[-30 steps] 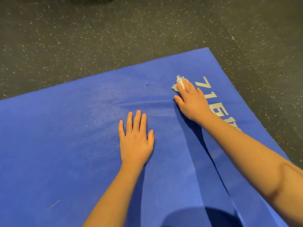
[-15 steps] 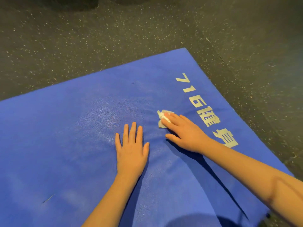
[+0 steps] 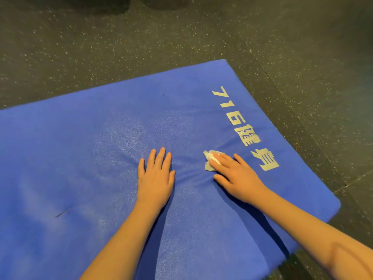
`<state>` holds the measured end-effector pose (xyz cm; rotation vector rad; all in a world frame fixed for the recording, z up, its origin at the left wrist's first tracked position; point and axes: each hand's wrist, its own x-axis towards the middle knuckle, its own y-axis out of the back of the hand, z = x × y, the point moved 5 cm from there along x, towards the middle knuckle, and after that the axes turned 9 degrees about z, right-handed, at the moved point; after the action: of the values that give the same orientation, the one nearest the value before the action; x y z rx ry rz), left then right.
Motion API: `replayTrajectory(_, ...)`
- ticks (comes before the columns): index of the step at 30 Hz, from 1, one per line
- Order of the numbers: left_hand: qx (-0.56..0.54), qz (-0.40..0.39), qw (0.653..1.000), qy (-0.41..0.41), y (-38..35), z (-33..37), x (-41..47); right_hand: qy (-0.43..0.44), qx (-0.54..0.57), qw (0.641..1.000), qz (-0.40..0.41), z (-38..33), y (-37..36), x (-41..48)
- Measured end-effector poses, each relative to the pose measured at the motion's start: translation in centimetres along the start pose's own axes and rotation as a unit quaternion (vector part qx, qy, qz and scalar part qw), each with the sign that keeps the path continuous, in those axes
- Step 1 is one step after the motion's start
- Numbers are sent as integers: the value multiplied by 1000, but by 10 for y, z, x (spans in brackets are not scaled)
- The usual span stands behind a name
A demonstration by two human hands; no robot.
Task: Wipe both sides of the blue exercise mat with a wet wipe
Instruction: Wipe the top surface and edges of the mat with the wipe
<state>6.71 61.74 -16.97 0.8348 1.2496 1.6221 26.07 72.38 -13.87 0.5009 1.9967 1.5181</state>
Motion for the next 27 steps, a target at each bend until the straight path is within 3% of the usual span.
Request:
replayTrajectory(4,-17,-57,998,2,4,3,-22,-74,-7,997,25,-4,-5,-11)
replayTrajectory(9,-17,-97,995,16,18,15,-62,51,32,998,-36,-34,-5,-61)
replayTrajectory(13,1,-151,988,30,27,28,-97,-41,15,999,27,-18,7,-90)
replayTrajectory(18,10,-201,980,0,48,39,-137,77,81,992,-57,-42,5,-148)
replayTrajectory(22,39,-284,957,-44,68,42,-168,124,19,988,-88,-34,12,-179)
replayTrajectory(27,124,-397,907,-69,85,46,-194,111,-33,992,49,-42,-7,-183)
